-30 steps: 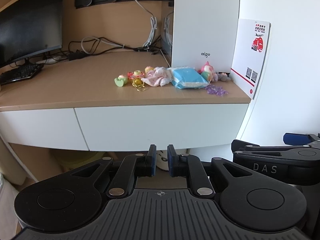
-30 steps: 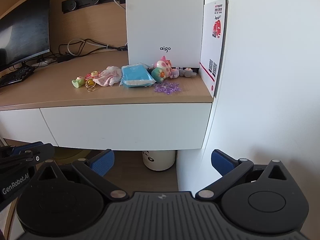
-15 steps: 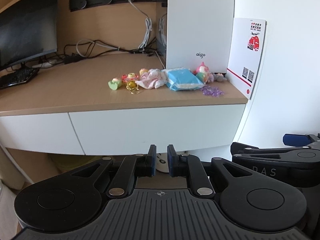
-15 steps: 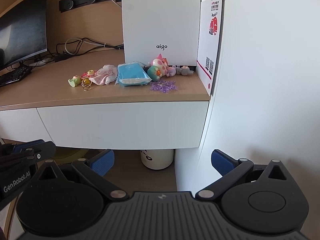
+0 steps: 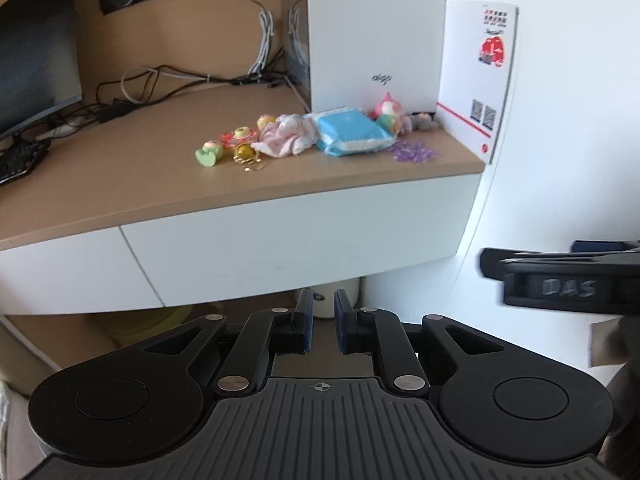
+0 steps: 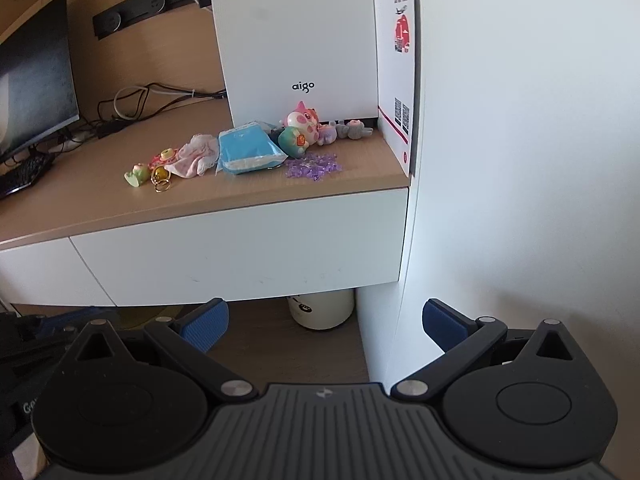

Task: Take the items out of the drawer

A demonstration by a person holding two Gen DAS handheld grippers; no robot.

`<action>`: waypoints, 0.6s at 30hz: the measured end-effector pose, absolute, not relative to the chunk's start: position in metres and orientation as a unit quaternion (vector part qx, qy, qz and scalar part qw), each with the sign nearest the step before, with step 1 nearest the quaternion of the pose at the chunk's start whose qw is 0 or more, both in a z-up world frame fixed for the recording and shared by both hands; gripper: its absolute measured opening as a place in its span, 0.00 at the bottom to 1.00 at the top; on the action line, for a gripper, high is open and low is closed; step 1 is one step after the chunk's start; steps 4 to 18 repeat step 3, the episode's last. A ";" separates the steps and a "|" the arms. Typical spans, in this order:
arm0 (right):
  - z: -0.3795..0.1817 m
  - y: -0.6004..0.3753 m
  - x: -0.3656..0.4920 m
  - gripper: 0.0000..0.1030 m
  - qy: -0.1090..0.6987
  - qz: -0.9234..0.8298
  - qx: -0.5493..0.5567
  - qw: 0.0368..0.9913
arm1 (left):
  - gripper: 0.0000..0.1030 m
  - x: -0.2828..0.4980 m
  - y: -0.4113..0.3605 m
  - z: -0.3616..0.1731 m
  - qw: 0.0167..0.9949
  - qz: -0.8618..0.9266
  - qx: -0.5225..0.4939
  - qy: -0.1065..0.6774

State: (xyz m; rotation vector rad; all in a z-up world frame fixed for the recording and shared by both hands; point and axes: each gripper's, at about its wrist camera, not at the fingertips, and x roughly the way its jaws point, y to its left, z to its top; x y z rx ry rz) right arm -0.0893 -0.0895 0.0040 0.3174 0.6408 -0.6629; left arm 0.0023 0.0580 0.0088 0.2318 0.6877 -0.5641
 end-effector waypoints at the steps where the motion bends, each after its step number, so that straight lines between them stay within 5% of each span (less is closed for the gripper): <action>1: 0.004 -0.091 -0.090 1.00 0.309 -0.320 0.157 0.882 | 0.13 0.009 0.062 0.009 0.894 -0.274 0.109 0.336; 18: 0.002 -0.095 -0.088 1.00 0.315 -0.323 0.171 0.876 | 0.15 0.030 0.074 0.012 0.896 -0.274 0.099 0.335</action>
